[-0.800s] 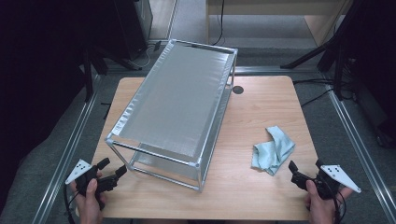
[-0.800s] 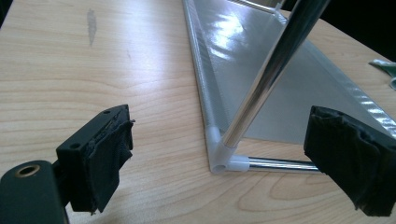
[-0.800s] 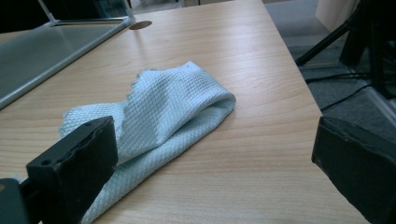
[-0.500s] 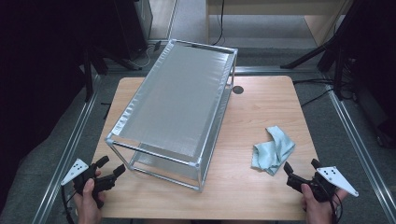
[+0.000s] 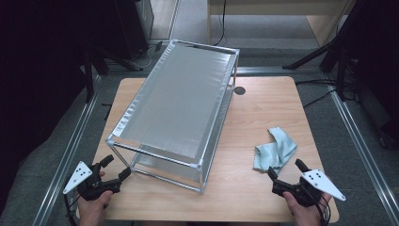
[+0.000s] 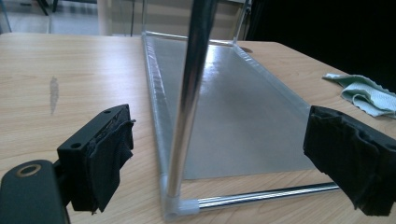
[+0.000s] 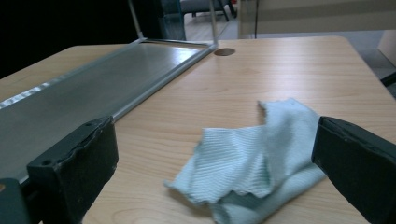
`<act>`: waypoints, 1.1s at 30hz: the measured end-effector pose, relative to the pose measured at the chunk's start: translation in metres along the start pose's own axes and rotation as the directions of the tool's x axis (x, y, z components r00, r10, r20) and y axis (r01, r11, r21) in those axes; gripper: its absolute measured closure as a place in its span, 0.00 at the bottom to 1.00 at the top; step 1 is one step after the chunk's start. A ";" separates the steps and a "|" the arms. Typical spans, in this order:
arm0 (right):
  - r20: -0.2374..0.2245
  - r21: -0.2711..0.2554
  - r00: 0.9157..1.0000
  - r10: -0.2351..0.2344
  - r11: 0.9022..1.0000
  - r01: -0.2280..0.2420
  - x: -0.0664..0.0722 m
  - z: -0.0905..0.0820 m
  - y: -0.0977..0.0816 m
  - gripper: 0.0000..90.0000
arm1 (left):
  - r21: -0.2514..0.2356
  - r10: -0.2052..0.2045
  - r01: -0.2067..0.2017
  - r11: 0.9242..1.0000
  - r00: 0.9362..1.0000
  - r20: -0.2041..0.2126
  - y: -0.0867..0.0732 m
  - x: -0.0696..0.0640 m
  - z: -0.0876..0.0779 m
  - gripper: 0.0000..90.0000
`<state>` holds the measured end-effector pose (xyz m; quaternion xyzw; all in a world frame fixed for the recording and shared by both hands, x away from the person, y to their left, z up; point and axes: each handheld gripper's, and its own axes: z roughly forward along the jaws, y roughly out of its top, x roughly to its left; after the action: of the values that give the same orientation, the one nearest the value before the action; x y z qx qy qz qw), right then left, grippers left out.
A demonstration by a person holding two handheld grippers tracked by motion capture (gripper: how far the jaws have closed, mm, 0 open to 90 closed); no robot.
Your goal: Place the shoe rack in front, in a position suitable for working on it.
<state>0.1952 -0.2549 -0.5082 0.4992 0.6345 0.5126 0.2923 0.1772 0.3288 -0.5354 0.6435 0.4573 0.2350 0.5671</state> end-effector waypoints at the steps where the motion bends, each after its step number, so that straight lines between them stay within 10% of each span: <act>1: -0.003 0.009 1.000 -0.007 1.000 0.007 0.005 0.001 0.000 0.01 | 0.004 -0.002 0.002 1.000 1.000 -0.001 0.000 -0.001 0.001 0.09; 7: -0.043 0.036 0.999 -0.006 0.999 0.007 0.026 0.005 0.002 0.01 | 0.026 -0.011 0.011 1.000 1.000 -0.010 0.000 -0.003 0.004 0.17; 18: -0.158 0.069 0.986 -0.056 0.995 0.068 0.076 0.010 -0.002 0.07 | 0.030 -0.048 0.048 0.998 0.999 -0.026 -0.001 -0.003 0.008 0.61; 33: -0.311 0.091 0.940 -0.140 0.980 0.176 0.126 0.014 -0.016 0.20 | 0.052 -0.047 0.047 0.998 0.999 -0.010 -0.002 -0.013 0.013 0.79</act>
<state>0.1602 -0.1324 -0.5101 0.3785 0.7389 0.5196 0.2016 0.1809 0.3105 -0.5376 0.6462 0.4807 0.2123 0.5533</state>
